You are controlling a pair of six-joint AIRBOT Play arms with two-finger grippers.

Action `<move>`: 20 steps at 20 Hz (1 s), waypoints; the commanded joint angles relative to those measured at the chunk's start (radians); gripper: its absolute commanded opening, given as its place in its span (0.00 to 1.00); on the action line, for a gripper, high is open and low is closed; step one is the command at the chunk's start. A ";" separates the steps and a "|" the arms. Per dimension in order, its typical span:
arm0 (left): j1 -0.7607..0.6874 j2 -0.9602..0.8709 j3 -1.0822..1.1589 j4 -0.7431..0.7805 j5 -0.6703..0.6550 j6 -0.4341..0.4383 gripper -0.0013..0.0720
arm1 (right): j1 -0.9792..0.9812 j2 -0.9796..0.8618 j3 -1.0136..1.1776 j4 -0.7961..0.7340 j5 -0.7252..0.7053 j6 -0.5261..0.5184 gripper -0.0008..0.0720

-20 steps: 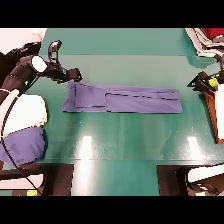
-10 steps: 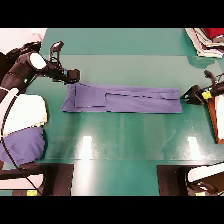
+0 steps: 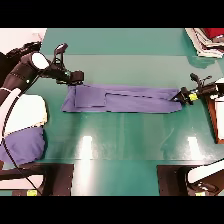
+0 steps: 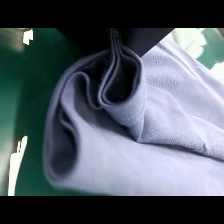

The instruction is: Fold the shirts.

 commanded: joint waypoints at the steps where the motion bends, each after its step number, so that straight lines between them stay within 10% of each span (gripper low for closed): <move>1: -0.063 -0.016 0.003 -0.007 0.025 0.002 0.05 | 0.021 0.004 0.064 0.018 0.058 -0.013 0.03; 20: -0.367 -0.573 0.464 -0.185 0.045 0.033 0.05 | 0.478 0.205 0.663 0.066 0.106 0.272 0.03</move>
